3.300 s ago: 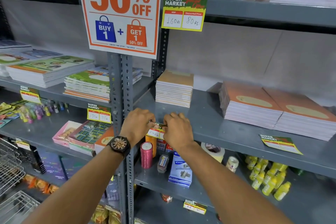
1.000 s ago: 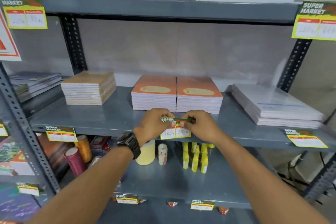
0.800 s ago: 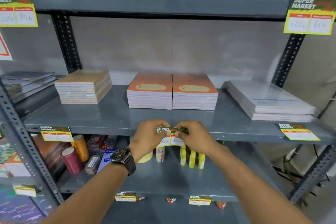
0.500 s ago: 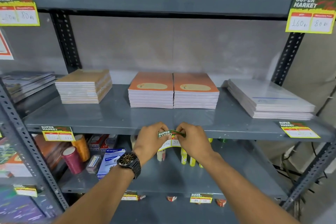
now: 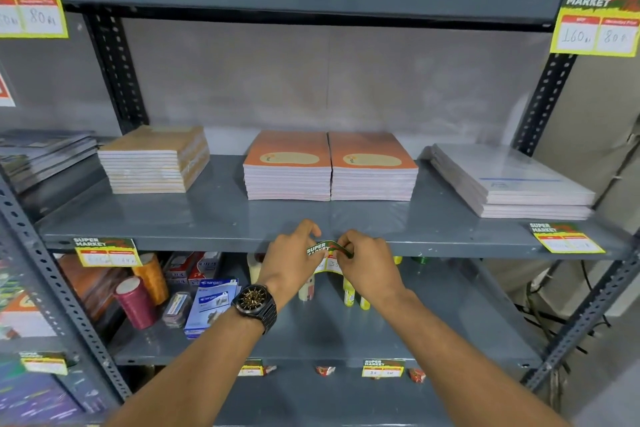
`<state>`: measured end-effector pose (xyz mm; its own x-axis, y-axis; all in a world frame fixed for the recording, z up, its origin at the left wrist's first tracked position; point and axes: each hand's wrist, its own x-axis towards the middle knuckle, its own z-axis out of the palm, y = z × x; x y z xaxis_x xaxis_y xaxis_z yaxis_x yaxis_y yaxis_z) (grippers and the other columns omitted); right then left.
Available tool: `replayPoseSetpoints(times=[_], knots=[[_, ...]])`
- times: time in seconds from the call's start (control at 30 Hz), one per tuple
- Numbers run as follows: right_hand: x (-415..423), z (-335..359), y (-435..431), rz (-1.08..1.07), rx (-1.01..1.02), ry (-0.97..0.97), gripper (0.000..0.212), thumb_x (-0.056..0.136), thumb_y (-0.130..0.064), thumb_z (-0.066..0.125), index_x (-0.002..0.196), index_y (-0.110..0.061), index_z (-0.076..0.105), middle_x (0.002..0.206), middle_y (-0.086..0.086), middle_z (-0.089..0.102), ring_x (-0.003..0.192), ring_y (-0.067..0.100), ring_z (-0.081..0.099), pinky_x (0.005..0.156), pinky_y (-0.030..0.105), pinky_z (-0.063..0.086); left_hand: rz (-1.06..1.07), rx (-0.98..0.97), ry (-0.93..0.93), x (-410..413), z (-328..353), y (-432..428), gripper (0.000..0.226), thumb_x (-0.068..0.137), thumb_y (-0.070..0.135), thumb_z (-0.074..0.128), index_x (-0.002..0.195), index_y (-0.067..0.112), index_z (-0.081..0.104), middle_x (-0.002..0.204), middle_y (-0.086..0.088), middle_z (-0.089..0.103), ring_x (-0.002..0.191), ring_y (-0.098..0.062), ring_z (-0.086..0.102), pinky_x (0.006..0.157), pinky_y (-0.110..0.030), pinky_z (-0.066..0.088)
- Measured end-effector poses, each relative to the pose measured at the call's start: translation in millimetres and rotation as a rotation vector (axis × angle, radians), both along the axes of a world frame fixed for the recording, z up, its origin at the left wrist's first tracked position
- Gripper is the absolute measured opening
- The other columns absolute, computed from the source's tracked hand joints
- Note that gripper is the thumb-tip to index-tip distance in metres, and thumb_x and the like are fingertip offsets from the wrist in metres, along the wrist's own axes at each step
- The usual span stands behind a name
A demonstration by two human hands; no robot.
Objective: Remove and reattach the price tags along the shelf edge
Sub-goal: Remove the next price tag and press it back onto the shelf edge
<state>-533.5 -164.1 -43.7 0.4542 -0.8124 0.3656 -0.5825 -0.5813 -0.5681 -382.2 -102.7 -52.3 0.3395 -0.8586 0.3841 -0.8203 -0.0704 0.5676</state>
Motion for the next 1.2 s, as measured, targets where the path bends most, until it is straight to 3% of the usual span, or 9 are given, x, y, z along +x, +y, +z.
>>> replayPoseSetpoints(times=[0.3,0.43,0.57,0.7,0.83,0.97,1.2], knots=[[2.8,1.4,-0.8,-0.036,-0.02,0.027,0.008,0.081,-0.019,0.067,0.085,-0.013,0.064,0.075,0.008,0.071,0.073,0.031,0.064,0.068,0.04,0.053,0.024,0.013,-0.059,-2.6,3.8,1.3,0.03,0.08,0.036,0.07,0.099,0.027,0.05,0.088,0.004,0.07,0.081,-0.026,0.066,0.069,-0.04,0.054],[-1.9,4.2,-3.0,-0.074,-0.111,0.094,0.019,0.078,-0.028,0.071,0.084,-0.018,0.056,0.08,0.003,0.068,0.074,0.029,0.062,0.063,0.037,0.051,0.088,-0.034,-0.292,1.9,7.9,2.2,0.033,0.077,0.045,0.069,0.099,0.028,0.051,0.091,0.007,0.067,0.084,-0.026,0.062,0.07,-0.037,0.049],[-6.3,8.5,-8.1,-0.083,-0.269,0.205,0.022,0.075,-0.035,0.072,0.081,-0.02,0.057,0.085,0.0,0.061,0.085,0.026,0.054,0.072,0.036,0.041,0.119,-0.063,-0.512,10.9,13.0,0.5,0.041,0.069,0.054,0.073,0.097,0.028,0.058,0.095,0.007,0.062,0.093,-0.024,0.053,0.08,-0.039,0.037],[-5.2,7.5,-10.5,-0.055,-0.347,0.274,0.037,0.076,-0.041,0.069,0.104,-0.021,0.058,0.101,0.0,0.06,0.098,0.026,0.051,0.08,0.04,0.039,0.024,-0.012,-0.415,14.6,14.9,-1.4,0.031,0.074,0.045,0.073,0.097,0.027,0.062,0.098,0.008,0.068,0.093,-0.023,0.058,0.08,-0.037,0.04],[-0.7,8.9,-9.7,-0.049,-0.354,0.291,0.05,0.07,-0.059,0.067,0.1,-0.021,0.058,0.1,0.001,0.06,0.099,0.028,0.052,0.079,0.042,0.037,0.015,-0.002,-0.412,14.8,16.6,2.8,0.023,0.078,0.032,0.073,0.099,0.028,0.064,0.098,0.007,0.069,0.089,-0.023,0.062,0.068,-0.032,0.044],[8.5,6.8,-7.9,-0.093,-0.392,0.341,0.06,0.07,-0.064,0.068,0.105,-0.017,0.056,0.104,0.005,0.06,0.099,0.031,0.051,0.077,0.043,0.035,0.034,0.033,-0.42,14.2,15.2,7.6,0.026,0.08,0.023,0.069,0.104,0.029,0.062,0.103,0.007,0.069,0.091,-0.024,0.064,0.068,-0.035,0.049],[2.8,9.6,-17.4,-0.016,-0.369,0.317,0.05,0.074,-0.054,0.072,0.106,-0.018,0.056,0.106,0.004,0.06,0.1,0.029,0.051,0.078,0.041,0.037,0.08,0.053,-0.387,11.9,14.0,8.6,0.02,0.082,0.03,0.066,0.101,0.033,0.063,0.104,0.01,0.069,0.09,-0.022,0.064,0.067,-0.034,0.05]])
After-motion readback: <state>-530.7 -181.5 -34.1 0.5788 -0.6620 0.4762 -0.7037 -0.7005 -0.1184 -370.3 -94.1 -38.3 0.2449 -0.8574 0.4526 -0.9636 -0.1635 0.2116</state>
